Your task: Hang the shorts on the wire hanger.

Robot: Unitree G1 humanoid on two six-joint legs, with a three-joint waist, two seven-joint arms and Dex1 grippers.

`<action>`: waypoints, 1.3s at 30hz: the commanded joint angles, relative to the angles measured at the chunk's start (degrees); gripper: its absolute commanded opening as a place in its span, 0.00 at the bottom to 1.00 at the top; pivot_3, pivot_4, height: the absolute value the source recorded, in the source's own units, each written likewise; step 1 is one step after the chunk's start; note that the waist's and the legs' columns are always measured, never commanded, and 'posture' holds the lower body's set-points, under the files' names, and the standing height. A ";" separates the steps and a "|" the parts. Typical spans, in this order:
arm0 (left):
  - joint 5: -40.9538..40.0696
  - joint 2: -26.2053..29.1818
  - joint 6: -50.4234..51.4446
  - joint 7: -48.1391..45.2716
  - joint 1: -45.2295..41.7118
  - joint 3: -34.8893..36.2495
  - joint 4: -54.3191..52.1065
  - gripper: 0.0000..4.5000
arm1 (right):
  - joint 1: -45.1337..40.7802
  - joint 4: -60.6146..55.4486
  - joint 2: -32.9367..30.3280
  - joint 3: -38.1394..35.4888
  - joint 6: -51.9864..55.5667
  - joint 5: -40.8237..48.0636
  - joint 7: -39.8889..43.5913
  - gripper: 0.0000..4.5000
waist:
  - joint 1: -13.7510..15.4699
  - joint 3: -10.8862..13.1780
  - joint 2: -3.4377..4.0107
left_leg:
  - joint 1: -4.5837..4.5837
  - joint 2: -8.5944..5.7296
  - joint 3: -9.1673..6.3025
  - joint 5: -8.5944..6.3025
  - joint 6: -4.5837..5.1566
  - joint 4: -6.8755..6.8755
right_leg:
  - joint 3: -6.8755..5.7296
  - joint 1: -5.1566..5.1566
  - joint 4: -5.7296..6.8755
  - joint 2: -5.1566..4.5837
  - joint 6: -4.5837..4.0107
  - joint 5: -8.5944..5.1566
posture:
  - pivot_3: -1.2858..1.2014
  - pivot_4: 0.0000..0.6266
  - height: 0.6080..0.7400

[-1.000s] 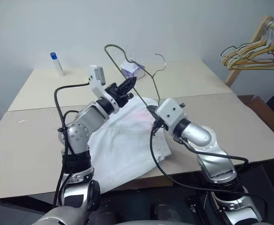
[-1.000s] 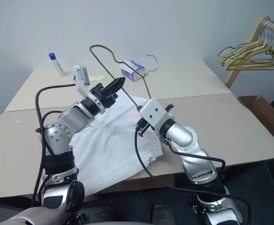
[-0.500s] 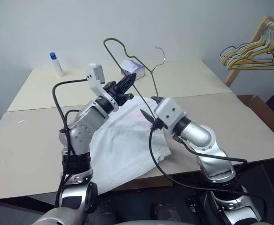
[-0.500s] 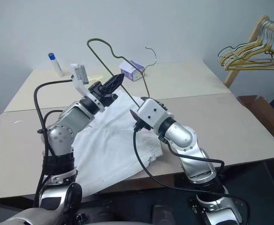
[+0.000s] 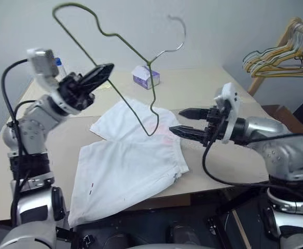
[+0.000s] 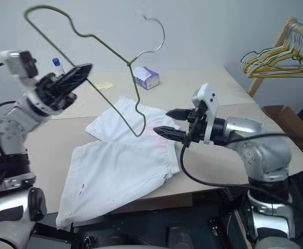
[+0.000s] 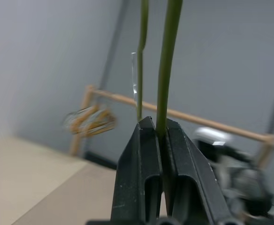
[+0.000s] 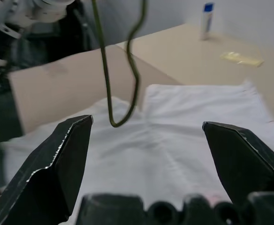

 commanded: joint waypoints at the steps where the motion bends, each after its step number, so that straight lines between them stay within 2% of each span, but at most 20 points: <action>1: -1.70 0.47 0.35 -6.18 -1.90 0.19 1.13 0.00 | -4.40 4.79 1.34 0.23 4.76 6.82 3.14 0.97 | -0.04 0.00 0.00 | 0.00 0.00 0.00 0.01 -0.01 0.00 | 0.00 0.00 0.01 0.01 0.00 0.00 | 0.46 0.00 1.00; 7: 0.20 -2.10 -2.48 -5.19 -2.28 0.06 0.38 0.00 | -6.84 5.84 2.21 6.58 4.76 5.97 3.52 0.97 | 0.21 0.00 0.00 | -0.05 0.00 -0.02 0.03 -0.04 0.00 | -0.01 -0.02 0.01 -0.02 0.01 0.03 | 0.47 0.00 1.00; 22: -0.36 -3.42 -3.44 -5.24 -0.49 0.25 -0.77 0.00 | -8.91 4.64 6.10 7.63 6.58 9.11 -0.45 0.97 | 0.11 0.00 0.00 | -0.10 0.00 0.01 0.07 -0.11 0.01 | 0.00 -0.05 -0.01 -0.02 0.07 0.07 | 0.46 0.00 1.00; 25: -0.75 -3.96 -3.44 -5.01 0.14 0.52 -1.13 0.00 | -8.82 4.30 6.36 8.25 6.59 9.15 -0.91 0.84 | 0.09 0.00 0.00 | -0.10 0.00 0.02 0.06 -0.11 0.00 | 0.00 -0.05 -0.01 -0.02 0.07 0.07 | 0.46 0.00 1.00; 35: -0.12 -4.84 -4.20 -4.39 1.78 0.40 -2.39 0.00 | -9.00 5.19 6.46 8.47 7.04 9.04 -1.75 0.04 | 0.09 0.00 0.00 | -0.10 0.00 0.01 0.06 -0.10 0.00 | 0.00 -0.05 0.00 -0.02 0.07 0.08 | 0.46 0.00 1.00; 36: 0.16 -4.80 -4.56 -4.49 1.92 0.35 -2.40 0.00 | -8.93 5.20 6.40 8.45 7.04 9.07 -1.71 0.01 | 0.06 0.00 0.00 | -0.10 0.00 0.01 0.06 -0.10 0.00 | 0.00 -0.06 0.00 -0.02 0.07 0.08 | 0.46 0.00 1.00; 39: 0.54 -4.50 -4.87 -4.69 2.33 0.18 -2.16 0.00 | -8.61 5.12 6.17 8.48 6.99 9.10 -1.79 0.01 | 0.07 0.00 0.00 | -0.10 0.00 0.02 0.06 -0.09 0.01 | 0.00 -0.05 0.00 -0.02 0.07 0.08 | 0.46 0.00 1.00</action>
